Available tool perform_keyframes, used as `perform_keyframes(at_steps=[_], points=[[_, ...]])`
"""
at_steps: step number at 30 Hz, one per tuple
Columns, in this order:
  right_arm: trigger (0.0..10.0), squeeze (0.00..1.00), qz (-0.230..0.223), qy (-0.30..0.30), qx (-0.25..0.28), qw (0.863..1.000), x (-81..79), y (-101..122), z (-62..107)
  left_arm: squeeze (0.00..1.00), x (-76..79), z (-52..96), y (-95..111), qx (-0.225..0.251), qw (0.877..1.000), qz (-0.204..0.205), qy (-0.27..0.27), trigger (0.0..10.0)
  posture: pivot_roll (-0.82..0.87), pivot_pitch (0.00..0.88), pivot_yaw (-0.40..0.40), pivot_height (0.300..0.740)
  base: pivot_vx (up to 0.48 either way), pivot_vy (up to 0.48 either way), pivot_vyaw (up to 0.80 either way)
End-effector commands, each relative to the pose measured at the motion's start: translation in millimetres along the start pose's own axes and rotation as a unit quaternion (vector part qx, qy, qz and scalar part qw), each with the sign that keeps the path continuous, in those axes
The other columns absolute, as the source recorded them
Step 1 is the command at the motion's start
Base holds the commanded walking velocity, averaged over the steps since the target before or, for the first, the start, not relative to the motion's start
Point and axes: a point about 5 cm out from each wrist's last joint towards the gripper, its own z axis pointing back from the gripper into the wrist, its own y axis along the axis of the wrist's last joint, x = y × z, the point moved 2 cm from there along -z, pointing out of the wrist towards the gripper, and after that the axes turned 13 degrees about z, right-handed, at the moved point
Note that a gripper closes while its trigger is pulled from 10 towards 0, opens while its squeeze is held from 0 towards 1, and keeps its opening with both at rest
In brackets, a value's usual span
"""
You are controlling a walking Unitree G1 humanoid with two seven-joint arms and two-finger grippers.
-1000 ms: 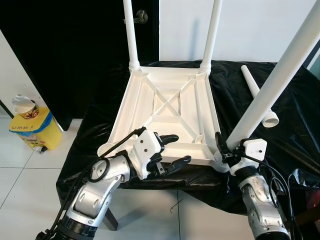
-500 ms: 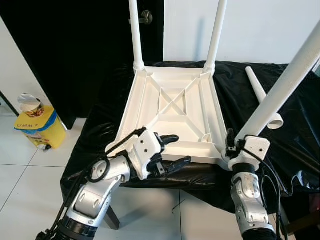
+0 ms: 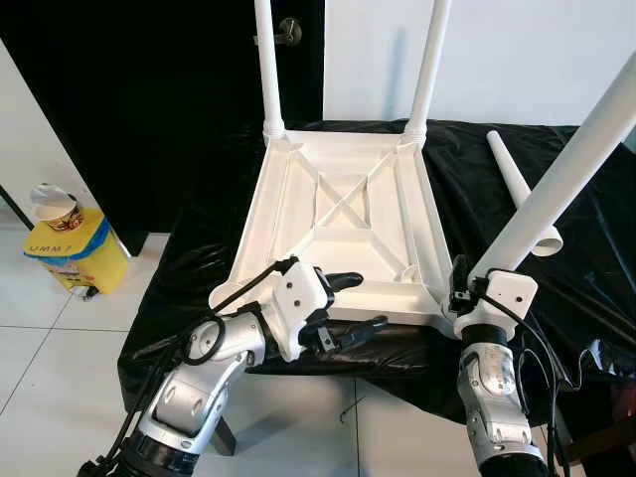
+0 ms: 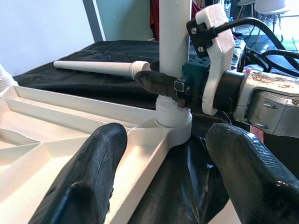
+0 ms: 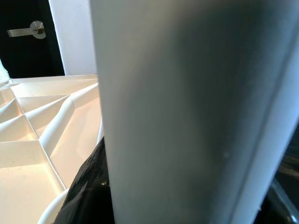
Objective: Building children table
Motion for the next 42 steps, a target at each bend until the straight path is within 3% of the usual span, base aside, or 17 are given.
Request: perform_keyframes(at_steps=[1,10,29,30,42], points=[[10.0,0.00,0.014,-0.014,-0.071,0.997,7.5,-29,8.7,0.00,2.1,-1.8,-7,-0.012,1.000,0.008,0.001,10.0,0.03,0.023,-0.021,0.740,0.000,0.000,0.00],[10.0,0.00,0.015,-0.011,-0.069,0.997,6.1,-29,8.1,0.00,6.2,-8.2,-28,-0.035,0.999,0.033,-0.002,10.0,0.02,0.026,-0.021,0.740,0.000,0.000,0.00],[10.0,0.00,0.011,-0.020,-0.064,0.998,8.9,-28,9.4,0.00,3.8,-13.5,-29,-0.039,0.999,0.027,0.004,10.0,0.02,0.025,-0.017,0.740,0.000,0.000,0.00],[10.0,1.00,-0.002,-0.012,-0.050,0.999,10.2,-25,9.7,0.00,3.1,-13.9,-28,-0.037,0.999,0.027,0.005,10.0,0.01,0.025,-0.017,0.740,0.000,0.000,0.00],[10.0,1.00,0.021,0.046,0.001,0.999,24.6,-16,2.6,0.00,2.6,-17.2,-26,-0.032,0.999,0.025,0.003,10.0,0.00,0.015,-0.015,0.740,0.000,0.000,0.00]])
